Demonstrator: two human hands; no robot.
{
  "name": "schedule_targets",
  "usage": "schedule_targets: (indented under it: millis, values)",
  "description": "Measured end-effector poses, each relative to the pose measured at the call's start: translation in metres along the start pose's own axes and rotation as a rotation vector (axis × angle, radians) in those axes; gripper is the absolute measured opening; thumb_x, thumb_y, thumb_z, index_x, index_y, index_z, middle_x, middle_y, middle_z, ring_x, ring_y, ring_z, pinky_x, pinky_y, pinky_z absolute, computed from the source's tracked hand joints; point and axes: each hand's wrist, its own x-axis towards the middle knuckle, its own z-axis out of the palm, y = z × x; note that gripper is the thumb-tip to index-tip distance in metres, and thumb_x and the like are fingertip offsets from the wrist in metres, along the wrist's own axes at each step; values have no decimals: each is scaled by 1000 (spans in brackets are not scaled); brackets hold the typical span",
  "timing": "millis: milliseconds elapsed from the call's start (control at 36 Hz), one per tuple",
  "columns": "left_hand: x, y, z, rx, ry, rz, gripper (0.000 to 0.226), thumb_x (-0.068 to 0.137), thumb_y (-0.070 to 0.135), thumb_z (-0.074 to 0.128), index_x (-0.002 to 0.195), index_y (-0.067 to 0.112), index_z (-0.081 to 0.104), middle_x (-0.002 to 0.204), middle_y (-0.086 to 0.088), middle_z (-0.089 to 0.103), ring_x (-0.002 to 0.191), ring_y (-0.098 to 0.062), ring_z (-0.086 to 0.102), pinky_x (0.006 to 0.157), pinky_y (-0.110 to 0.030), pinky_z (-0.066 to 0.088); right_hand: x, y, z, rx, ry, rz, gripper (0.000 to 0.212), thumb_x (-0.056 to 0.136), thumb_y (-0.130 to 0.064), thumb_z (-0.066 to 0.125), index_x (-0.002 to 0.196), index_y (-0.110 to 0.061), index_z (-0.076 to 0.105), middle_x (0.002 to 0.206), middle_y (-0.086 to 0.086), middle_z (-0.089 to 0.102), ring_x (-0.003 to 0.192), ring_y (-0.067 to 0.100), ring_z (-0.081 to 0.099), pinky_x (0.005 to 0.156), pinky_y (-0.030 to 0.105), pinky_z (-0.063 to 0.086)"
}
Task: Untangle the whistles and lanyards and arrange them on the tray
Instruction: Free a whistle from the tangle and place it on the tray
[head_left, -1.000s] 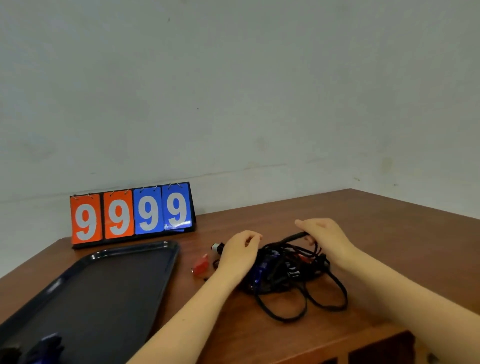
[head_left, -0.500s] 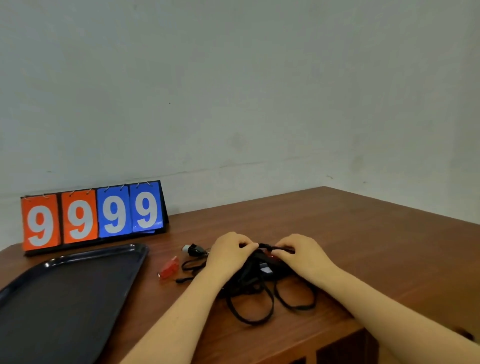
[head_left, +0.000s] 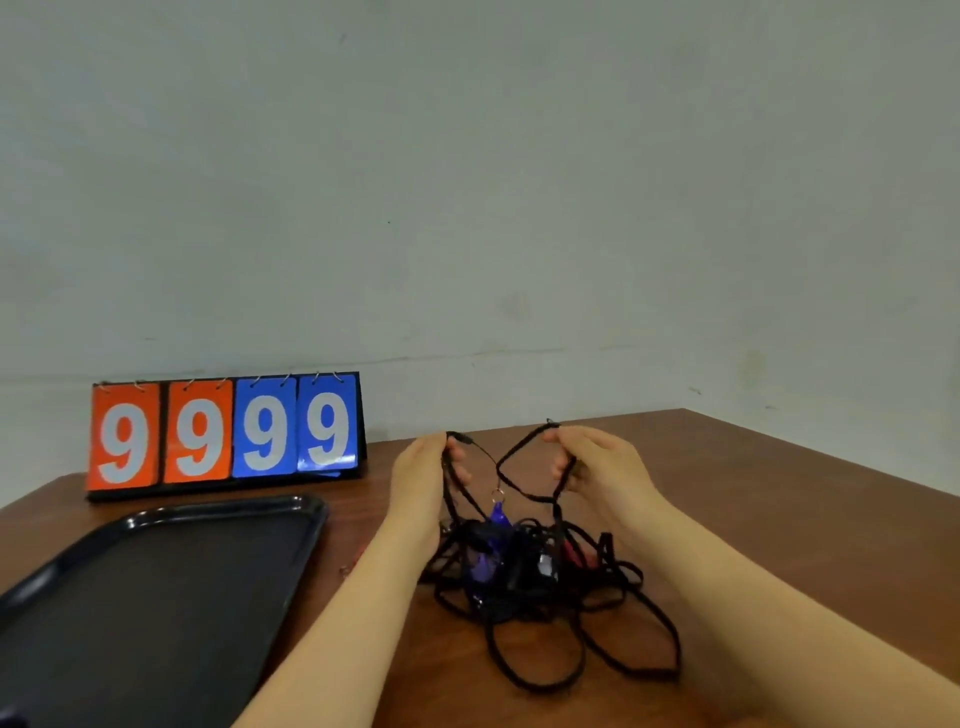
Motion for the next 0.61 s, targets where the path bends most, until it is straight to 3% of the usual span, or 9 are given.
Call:
schedule_targets:
  millis: [56,111,222,278,333,389,472,611]
  values:
    - [1,3,1,-89,6,-64,28,98,11,40,73,11,53,47,4,46,38,-11,38,54,-29,41,2,-1,11,100,-20,30,20,98,-13,51,101,-5,69,52,-3,42,50,14,40,49,26,38]
    - [3,5,1,-53,-16,-92,27,98,14,42,72,11,49,43,5,35,36,-11,29,49,-28,33,3,5,20,124,-52,31,22,98,-14,51,103,-2,68,49,-5,31,43,11,26,42,24,27]
    - [4,1,-7,363,-137,-11,22,93,32,60,85,12,59,53,6,40,45,-12,36,56,-30,40,-3,23,27,130,-107,96,38,99,-31,48,91,3,63,46,-4,24,37,10,18,39,24,16]
    - [5,-3,-11,590,-202,4,25,91,40,61,93,15,65,62,6,51,51,-13,46,65,-32,46,-9,24,25,-20,-150,55,53,100,-40,42,78,-1,72,44,-2,29,38,11,22,42,25,20]
    - [5,-4,-12,671,-221,-9,26,92,39,59,92,15,68,62,7,53,50,-12,47,63,-29,45,-18,21,22,-275,-187,-49,58,99,-41,43,61,-11,73,43,1,43,39,10,35,51,24,35]
    - [5,-5,-12,649,-222,-29,27,95,36,56,89,12,69,53,8,46,45,-11,39,56,-28,39,-25,23,19,-616,-250,-168,53,97,-42,50,54,-18,70,48,3,57,43,7,47,63,23,45]
    - [5,-4,-14,562,-216,-19,25,97,30,54,88,13,70,58,5,46,50,-11,38,52,-26,37,-26,32,19,-988,-332,-256,42,92,-43,57,53,-27,63,63,1,65,58,9,58,63,22,46]
    - [-1,6,-9,207,-190,28,22,96,19,53,84,6,66,71,-2,62,46,-11,39,52,-27,38,-24,37,25,-807,-192,-294,24,86,-34,67,68,-24,54,60,-3,50,55,5,44,56,19,38]
